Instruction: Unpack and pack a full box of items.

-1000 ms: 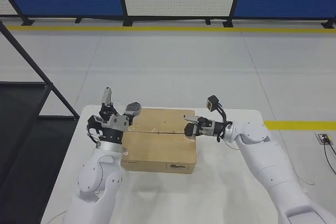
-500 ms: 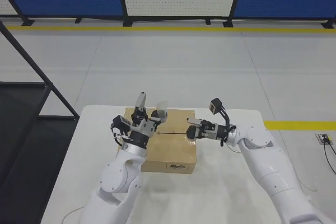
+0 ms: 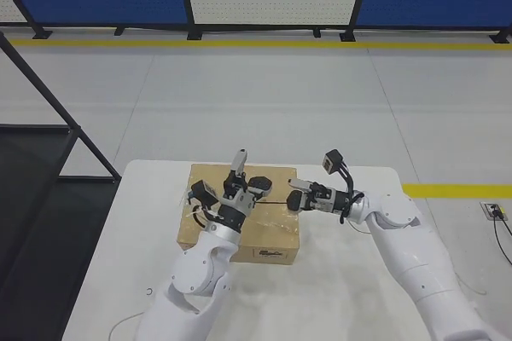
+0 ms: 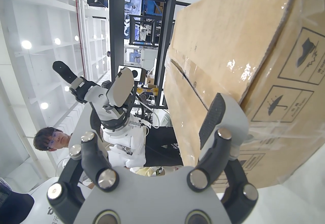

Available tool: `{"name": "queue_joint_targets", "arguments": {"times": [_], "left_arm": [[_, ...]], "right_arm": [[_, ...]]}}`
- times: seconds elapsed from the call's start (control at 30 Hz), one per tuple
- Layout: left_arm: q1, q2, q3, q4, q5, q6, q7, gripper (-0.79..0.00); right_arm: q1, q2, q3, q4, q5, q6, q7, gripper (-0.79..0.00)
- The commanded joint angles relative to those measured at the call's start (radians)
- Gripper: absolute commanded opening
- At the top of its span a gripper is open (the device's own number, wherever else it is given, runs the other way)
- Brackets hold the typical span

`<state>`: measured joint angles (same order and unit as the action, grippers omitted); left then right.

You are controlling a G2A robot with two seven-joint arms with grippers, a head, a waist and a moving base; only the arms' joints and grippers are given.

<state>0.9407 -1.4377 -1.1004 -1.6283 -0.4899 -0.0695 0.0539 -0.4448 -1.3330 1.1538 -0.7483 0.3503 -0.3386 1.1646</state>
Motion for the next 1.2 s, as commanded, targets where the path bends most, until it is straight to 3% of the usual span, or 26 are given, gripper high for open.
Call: {"name": "queue_joint_targets", "arguments": {"times": [0.0,0.17,0.3,0.5,0.63,0.93,1.17], "left_arm": [[0.006,-0.001,-0.012,-0.025,-0.013,-0.016,-0.004,0.000],[0.058,0.009,-0.097,-0.150,-0.021,-0.026,-0.034,0.000],[0.124,0.024,-0.224,-0.245,-0.052,0.003,-0.072,0.000],[0.225,0.049,-0.416,-0.258,-0.063,0.035,-0.158,0.000],[0.297,0.062,-0.511,-0.261,-0.082,0.065,-0.243,0.000],[0.298,0.062,-0.510,-0.247,-0.077,0.075,-0.220,0.000],[0.226,0.054,-0.497,-0.179,-0.170,0.080,-0.127,0.000]], "right_arm": [[0.000,0.004,0.006,-0.003,-0.002,-0.012,0.002,0.000],[-0.020,0.026,0.048,-0.024,-0.011,-0.049,0.018,0.000],[-0.057,0.052,0.083,-0.079,-0.065,-0.083,0.055,0.000],[-0.159,0.092,0.149,-0.225,-0.137,-0.174,0.062,0.000],[-0.179,0.098,0.161,-0.256,-0.152,-0.174,0.039,0.000],[-0.198,0.102,0.156,-0.302,-0.158,-0.189,0.061,0.000],[-0.246,0.124,0.163,-0.372,-0.191,-0.167,0.118,0.000]]}}
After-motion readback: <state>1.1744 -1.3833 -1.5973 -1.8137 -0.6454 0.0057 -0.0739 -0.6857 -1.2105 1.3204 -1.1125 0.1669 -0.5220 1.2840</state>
